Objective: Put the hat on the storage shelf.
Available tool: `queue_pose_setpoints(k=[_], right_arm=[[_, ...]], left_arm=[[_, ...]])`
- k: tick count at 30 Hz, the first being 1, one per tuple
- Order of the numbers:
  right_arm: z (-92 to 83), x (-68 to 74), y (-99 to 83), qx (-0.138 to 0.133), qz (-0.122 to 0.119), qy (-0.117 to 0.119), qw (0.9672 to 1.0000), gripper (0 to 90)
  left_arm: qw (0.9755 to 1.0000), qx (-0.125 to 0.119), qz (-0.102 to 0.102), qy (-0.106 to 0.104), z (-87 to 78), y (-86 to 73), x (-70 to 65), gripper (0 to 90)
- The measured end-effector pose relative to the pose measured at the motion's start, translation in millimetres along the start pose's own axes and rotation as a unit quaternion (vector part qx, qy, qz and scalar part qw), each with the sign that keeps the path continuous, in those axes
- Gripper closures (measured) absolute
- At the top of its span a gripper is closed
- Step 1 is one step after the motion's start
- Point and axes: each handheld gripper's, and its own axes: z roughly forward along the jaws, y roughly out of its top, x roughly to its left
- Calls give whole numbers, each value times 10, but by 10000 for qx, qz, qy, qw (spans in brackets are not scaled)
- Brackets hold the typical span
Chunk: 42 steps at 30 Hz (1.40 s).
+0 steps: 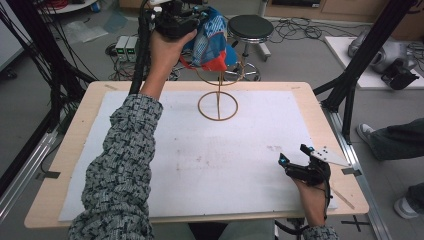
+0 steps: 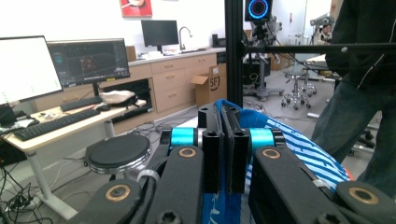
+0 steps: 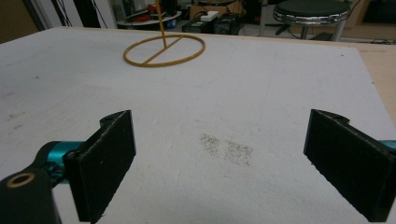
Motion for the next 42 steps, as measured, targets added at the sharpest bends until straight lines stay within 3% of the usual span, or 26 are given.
queue_pose_setpoints(k=[3, 9, 19, 42], right_arm=[[7, 4, 2, 31, -12, 18, 10000, 81], [19, 2, 4, 25, -57, 56, 10000, 81], [25, -5, 1, 59, -28, 90, 9999, 81], [52, -12, 0, 100, -29, 168, 9998, 81]], left_arm=[[9997, 229, 28, -18, 51, -69, 7, 875], [9991, 413, -35, -8, 151, -242, 19, 876], [9982, 563, -167, -76, 267, -568, 36, 876], [9970, 725, -185, -183, 490, -857, 21, 875]])
